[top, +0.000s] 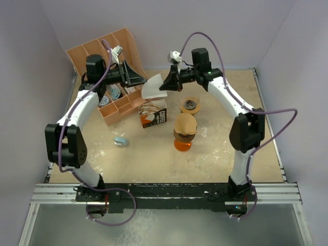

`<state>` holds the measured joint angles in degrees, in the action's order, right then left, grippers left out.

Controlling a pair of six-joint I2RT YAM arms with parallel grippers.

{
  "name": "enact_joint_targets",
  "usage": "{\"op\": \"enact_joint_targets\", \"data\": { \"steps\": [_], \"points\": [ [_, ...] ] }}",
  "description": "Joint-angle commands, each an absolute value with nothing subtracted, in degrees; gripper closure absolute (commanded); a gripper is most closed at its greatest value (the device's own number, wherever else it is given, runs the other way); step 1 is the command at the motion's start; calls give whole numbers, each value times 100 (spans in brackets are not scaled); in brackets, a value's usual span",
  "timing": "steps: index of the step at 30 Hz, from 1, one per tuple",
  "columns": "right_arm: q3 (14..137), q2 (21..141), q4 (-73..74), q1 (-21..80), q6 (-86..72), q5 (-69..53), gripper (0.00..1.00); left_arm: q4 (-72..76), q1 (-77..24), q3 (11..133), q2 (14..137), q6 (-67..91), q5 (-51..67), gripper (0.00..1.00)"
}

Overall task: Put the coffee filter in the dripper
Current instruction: Pick up the coffee filter from the coffee filter holder.

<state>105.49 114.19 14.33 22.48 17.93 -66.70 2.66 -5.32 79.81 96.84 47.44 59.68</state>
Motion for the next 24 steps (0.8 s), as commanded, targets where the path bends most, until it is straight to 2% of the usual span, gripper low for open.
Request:
{"op": "enact_joint_targets", "data": {
  "steps": [1, 5, 9, 14, 16, 20, 21, 24],
  "points": [
    [10620, 10666, 2143, 2126, 2721, -6868, 100, 752, -503, 8455, 9135, 4320, 6289, 61],
    [10673, 10293, 2964, 2006, 3559, -6949, 100, 1161, -558, 8667, 8973, 4307, 6582, 53],
    [10858, 9931, 3941, 1973, 4515, -6813, 100, 1613, -824, 8767, 8779, 4297, 6846, 51],
    [10705, 9382, 4249, 1969, 4840, -6668, 100, 1561, -1087, 8888, 8710, 4130, 6716, 51],
    [10608, 9152, 4228, 1969, 4831, -6583, 100, 850, -1117, 9046, 8716, 3597, 6512, 51],
    [10422, 8860, 4150, 1947, 4721, -6375, 100, -2945, -1647, 10172, 8870, 456, 5032, 54],
    [10370, 8803, 4150, 1924, 4713, -6381, 100, -3326, -1738, 10339, 8887, 70, 4920, 55],
    [10259, 8699, 4181, 1883, 4721, -6385, 100, -3205, -1757, 10221, 8754, 70, 5108, 54]
  ]
}}
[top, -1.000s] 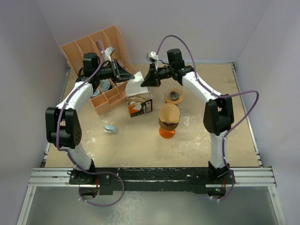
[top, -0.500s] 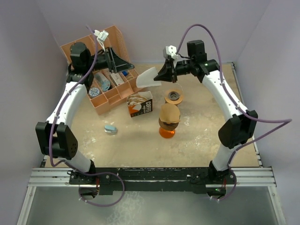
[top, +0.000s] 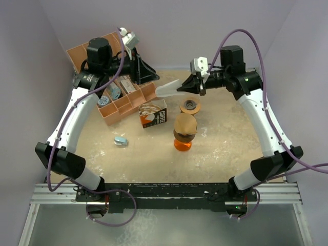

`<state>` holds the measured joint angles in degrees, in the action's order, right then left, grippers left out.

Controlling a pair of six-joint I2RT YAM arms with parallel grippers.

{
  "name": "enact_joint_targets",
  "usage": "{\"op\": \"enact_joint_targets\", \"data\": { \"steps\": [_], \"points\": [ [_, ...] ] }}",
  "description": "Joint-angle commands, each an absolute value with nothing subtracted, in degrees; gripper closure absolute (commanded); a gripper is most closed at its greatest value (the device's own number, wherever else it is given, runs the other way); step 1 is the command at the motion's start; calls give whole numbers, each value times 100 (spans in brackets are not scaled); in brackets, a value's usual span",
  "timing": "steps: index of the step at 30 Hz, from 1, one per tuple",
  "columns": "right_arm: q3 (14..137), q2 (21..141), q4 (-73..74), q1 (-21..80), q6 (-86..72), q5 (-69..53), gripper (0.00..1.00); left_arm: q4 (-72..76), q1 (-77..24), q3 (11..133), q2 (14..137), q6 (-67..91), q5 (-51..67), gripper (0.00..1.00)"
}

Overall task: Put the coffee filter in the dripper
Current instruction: Pick up the coffee filter from the coffee filter holder.

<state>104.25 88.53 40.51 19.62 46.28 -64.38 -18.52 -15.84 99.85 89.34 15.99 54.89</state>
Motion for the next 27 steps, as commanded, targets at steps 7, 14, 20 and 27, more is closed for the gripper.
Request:
{"op": "enact_joint_targets", "data": {
  "steps": [7, 14, 20, 27],
  "points": [
    [10268, 8702, 4601, 1881, 5013, -6400, 100, -4469, -1757, 10338, 8676, -1518, 5790, 55],
    [10183, 8648, 4720, 1883, 5085, -6413, 100, -5176, -1882, 10507, 8679, -2466, 5643, 55],
    [10160, 8657, 4720, 1894, 5061, -6517, 100, -5053, -1996, 10534, 8700, -2419, 5645, 55],
    [10144, 8642, 4724, 1905, 5018, -6593, 100, -4869, -2168, 10739, 8821, -2311, 5465, 55]
  ]
}}
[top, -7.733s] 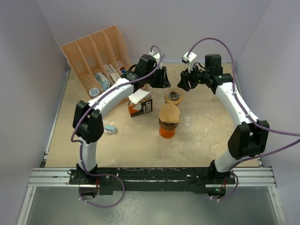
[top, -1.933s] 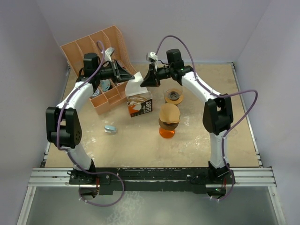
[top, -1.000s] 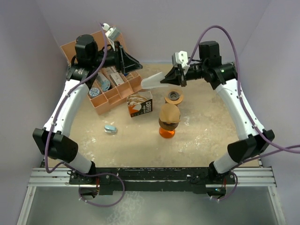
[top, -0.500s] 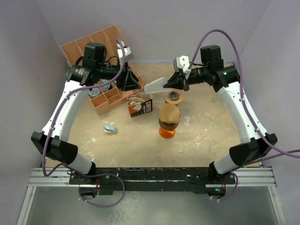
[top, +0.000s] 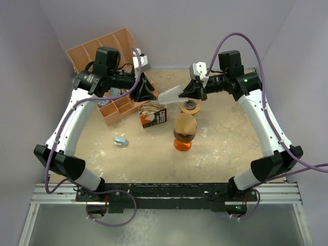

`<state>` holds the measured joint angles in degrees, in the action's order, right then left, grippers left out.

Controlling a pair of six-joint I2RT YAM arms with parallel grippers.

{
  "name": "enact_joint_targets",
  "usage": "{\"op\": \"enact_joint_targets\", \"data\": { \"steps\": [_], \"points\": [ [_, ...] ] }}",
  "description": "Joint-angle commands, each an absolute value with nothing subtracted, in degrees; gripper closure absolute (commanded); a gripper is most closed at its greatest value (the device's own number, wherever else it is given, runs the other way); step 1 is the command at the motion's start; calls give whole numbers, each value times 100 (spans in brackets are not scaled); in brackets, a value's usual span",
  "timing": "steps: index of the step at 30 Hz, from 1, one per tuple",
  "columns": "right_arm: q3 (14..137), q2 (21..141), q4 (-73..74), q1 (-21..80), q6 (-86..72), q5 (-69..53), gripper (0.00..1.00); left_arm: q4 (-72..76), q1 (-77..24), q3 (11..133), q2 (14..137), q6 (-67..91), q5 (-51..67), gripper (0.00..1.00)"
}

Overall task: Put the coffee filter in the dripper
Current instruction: Pick up the coffee filter from the coffee filter holder.

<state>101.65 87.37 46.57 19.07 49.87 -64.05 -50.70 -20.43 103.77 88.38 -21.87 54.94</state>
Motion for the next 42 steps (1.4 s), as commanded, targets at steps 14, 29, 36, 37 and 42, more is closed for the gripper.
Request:
{"op": "enact_joint_targets", "data": {
  "steps": [14, 29, 36, 37, 42],
  "points": [
    [10103, 8618, 4720, 1907, 5010, -6625, 100, -4817, -2365, 10859, 8915, -2294, 5292, 56],
    [10046, 8630, 4720, 1907, 5010, -6685, 100, -4774, -2527, 10841, 8982, -2306, 5226, 56],
    [10011, 8631, 4717, 1915, 5019, -6710, 100, -4543, -2696, 10873, 9084, -2125, 5255, 59],
    [10011, 8631, 4714, 1916, 5019, -6721, 100, -4530, -2729, 10887, 9099, -2108, 5260, 60],
    [9979, 8598, 4715, 1920, 5018, -6707, 100, -4416, -2795, 10905, 9144, -1952, 5414, 64]
  ]
}}
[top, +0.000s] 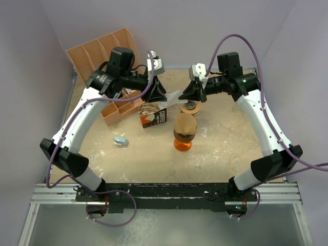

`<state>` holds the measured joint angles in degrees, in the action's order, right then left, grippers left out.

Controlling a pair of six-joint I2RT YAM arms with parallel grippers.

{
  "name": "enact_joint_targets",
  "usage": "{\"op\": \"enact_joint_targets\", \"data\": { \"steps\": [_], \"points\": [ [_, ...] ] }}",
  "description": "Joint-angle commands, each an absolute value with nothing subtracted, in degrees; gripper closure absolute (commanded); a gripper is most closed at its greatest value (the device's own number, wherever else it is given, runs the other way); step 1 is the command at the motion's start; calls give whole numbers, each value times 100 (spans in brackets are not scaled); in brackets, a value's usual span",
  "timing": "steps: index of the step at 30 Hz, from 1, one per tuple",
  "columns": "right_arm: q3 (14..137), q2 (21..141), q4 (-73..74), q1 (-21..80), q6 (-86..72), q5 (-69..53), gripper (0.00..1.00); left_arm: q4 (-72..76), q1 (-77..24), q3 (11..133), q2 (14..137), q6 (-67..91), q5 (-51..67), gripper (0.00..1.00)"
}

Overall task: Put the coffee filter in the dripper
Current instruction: Pick up the coffee filter from the coffee filter holder.

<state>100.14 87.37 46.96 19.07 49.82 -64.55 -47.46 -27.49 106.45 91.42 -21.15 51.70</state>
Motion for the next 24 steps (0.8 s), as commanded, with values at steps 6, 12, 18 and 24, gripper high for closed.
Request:
{"op": "enact_joint_targets", "data": {
  "steps": [6, 12, 18, 24],
  "points": [
    [9916, 8569, 4712, 1916, 5042, -6693, 100, -4158, -2795, 10890, 9137, -1547, 5650, 62],
    [9835, 8542, 4716, 1917, 5066, -6643, 100, -3532, -2794, 10796, 9157, -718, 5765, 59],
    [9924, 8552, 4678, 1908, 4987, -6801, 100, -3715, -2795, 10681, 9176, -1036, 5729, 60],
    [9993, 8562, 4595, 1891, 4929, -6976, 100, -3980, -2788, 10383, 9063, -1465, 5818, 67]
  ]
}}
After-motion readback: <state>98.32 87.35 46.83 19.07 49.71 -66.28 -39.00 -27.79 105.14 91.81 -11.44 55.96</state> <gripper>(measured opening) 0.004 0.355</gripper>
